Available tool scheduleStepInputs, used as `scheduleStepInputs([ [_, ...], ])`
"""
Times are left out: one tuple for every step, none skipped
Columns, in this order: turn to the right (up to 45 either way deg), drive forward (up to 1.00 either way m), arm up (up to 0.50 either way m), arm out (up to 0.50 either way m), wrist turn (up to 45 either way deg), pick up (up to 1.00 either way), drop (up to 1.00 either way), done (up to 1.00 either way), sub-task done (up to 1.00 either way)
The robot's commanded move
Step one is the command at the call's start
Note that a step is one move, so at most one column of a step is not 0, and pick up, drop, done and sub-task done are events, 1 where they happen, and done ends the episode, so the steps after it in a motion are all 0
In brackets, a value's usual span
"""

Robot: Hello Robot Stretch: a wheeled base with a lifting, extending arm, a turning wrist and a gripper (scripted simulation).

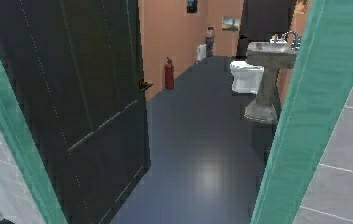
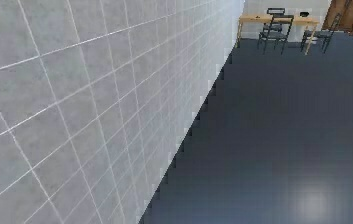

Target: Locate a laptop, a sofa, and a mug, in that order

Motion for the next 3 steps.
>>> scheduleStepInputs([
  [0.0,0.25,0.0,0.0,0.0,0.0,0.0,0.0,0.0],
  [9.0,0.0,0.0,0.0,0.0,0.0,0.0,0.0,0.0],
  [0.0,1.0,0.0,0.0,0.0,0.0,0.0,0.0,0.0],
])
